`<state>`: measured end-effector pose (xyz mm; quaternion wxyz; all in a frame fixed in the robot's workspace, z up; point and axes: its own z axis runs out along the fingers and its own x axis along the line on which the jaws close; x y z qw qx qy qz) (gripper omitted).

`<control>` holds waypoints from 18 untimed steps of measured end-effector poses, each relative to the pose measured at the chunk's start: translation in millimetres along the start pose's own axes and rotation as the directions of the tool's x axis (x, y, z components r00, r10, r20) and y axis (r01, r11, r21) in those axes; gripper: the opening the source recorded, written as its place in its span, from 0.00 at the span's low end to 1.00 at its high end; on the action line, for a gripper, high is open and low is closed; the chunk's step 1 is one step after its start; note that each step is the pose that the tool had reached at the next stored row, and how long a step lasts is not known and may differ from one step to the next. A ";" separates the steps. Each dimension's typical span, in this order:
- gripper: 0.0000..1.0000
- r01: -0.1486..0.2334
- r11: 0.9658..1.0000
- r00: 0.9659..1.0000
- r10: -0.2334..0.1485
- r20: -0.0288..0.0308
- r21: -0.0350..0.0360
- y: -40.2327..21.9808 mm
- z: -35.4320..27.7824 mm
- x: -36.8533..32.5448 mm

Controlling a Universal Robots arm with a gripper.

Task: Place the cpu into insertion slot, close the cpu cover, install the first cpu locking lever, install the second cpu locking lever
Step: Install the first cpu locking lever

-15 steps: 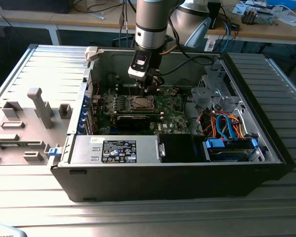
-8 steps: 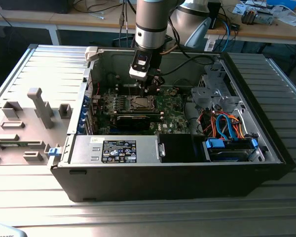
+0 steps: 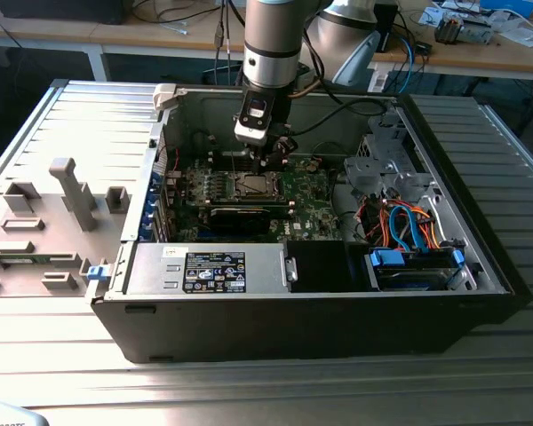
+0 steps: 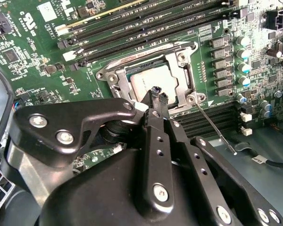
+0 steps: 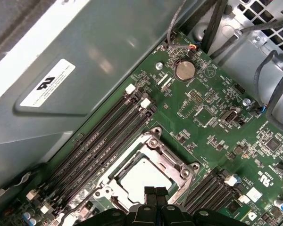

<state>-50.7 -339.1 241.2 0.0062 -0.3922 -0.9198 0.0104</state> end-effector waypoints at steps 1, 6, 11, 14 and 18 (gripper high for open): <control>0.11 0.004 1.000 1.000 -0.004 0.000 0.000 0.0 0.0 0.0; 0.11 0.020 1.000 1.000 -0.020 0.000 0.000 0.0 0.1 0.0; 0.11 0.045 0.999 0.999 -0.045 0.001 0.000 0.0 0.1 0.0; 0.11 0.053 0.999 0.999 -0.053 0.001 0.000 0.0 0.2 0.0; 0.11 0.079 0.997 0.997 -0.079 0.002 0.000 0.0 0.2 0.0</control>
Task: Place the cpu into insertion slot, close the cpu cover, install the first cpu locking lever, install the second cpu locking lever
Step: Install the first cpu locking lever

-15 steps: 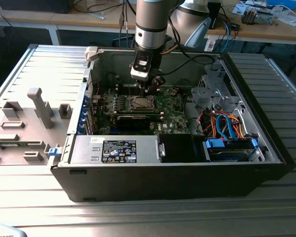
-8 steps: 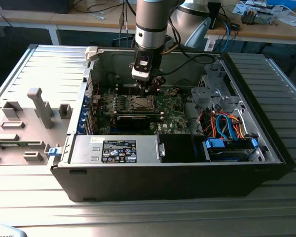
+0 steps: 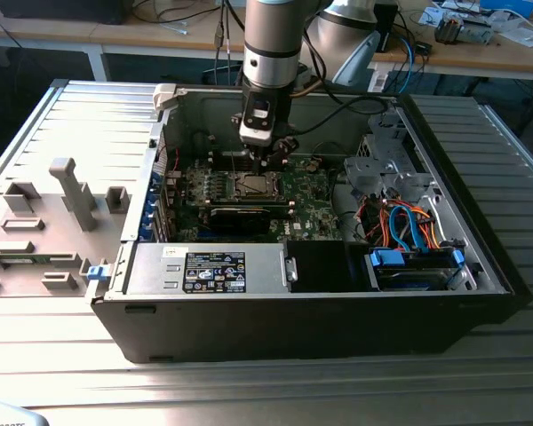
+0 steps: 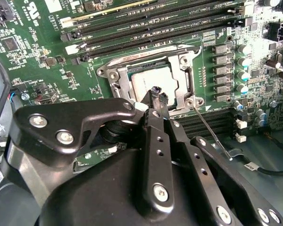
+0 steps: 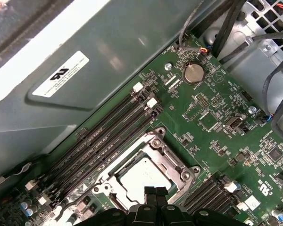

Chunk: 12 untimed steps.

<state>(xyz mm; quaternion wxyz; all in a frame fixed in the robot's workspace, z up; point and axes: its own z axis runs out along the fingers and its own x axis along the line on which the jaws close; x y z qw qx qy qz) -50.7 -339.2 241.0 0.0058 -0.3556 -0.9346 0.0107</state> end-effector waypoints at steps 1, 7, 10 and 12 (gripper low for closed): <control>0.11 0.010 1.000 1.000 -0.010 0.000 0.000 0.0 0.0 0.0; 0.11 0.032 0.999 0.999 -0.032 0.001 0.000 0.0 0.1 0.0; 0.11 0.039 0.999 0.999 -0.039 0.001 0.000 0.0 0.1 0.0; 0.11 0.041 0.999 0.999 -0.041 0.001 0.000 0.0 0.1 0.0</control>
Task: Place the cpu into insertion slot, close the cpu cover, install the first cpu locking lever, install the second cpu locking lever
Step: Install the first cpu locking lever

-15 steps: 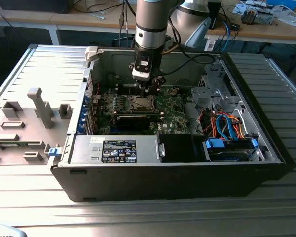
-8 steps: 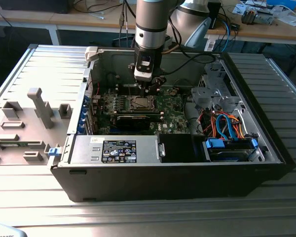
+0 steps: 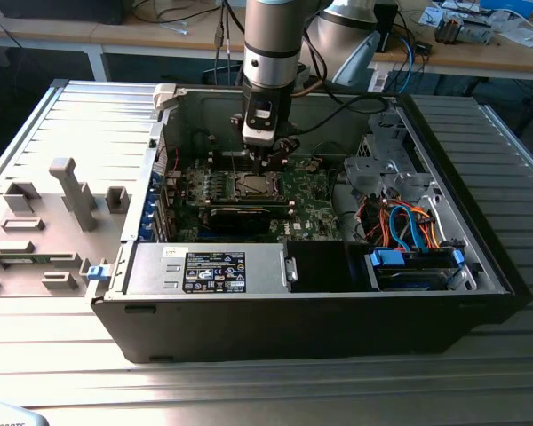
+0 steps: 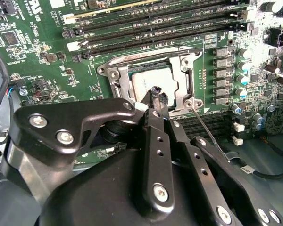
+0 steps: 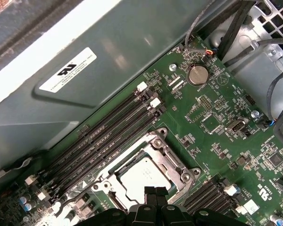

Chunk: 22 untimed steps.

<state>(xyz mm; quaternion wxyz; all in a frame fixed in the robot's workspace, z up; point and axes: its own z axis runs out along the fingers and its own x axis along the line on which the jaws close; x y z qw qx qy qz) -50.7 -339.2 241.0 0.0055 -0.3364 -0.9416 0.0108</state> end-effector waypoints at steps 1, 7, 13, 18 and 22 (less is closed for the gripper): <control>0.11 0.003 1.000 1.000 -0.003 0.000 0.000 0.0 0.0 0.0; 0.11 0.011 1.000 1.000 -0.011 0.000 0.000 0.0 0.0 0.0; 0.11 0.018 1.000 1.000 -0.018 0.000 0.000 0.0 0.0 0.0; 0.11 0.023 1.000 1.000 -0.023 0.001 0.000 0.0 0.0 0.0; 0.11 0.027 1.000 1.000 -0.027 0.001 0.000 0.0 0.0 0.0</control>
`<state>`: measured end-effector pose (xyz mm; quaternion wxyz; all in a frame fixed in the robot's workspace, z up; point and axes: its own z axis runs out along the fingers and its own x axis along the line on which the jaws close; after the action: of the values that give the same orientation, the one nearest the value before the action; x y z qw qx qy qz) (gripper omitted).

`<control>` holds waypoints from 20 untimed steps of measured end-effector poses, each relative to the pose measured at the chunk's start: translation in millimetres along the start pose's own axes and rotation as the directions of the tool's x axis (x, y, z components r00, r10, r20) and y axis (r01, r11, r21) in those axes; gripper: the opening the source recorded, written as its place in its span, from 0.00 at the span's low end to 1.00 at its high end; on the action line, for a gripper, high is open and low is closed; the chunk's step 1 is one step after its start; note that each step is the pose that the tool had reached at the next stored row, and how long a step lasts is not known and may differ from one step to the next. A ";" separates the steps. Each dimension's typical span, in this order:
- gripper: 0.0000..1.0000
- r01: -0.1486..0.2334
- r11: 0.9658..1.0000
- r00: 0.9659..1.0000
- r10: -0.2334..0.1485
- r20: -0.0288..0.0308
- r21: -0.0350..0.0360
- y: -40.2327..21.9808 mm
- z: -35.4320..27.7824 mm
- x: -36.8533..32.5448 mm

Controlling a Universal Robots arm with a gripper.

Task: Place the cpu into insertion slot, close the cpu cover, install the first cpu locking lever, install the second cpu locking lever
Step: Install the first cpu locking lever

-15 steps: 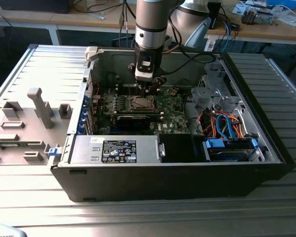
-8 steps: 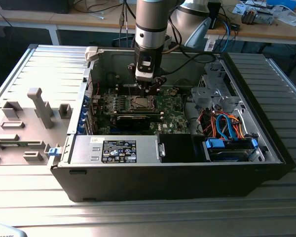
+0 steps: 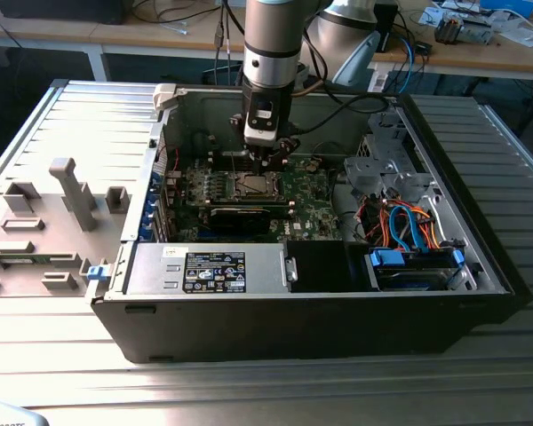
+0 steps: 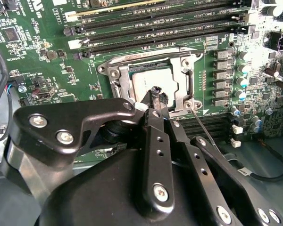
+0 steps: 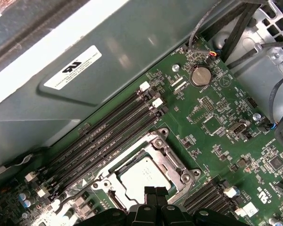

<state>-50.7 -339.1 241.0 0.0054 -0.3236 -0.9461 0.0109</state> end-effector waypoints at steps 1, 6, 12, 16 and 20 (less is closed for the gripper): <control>0.11 0.001 1.000 1.000 -0.001 0.000 0.000 0.0 0.0 0.0; 0.11 0.006 1.000 1.000 -0.006 0.000 0.000 0.0 0.0 0.0; 0.11 0.013 1.000 1.000 -0.013 0.000 0.000 0.0 0.0 0.0; 0.11 0.017 1.000 1.000 -0.017 0.000 0.000 0.0 0.0 0.0; 0.11 0.020 1.000 1.000 -0.020 0.001 0.000 0.0 0.0 0.0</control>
<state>-50.7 -339.2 241.0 0.0053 -0.3140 -0.9494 0.0109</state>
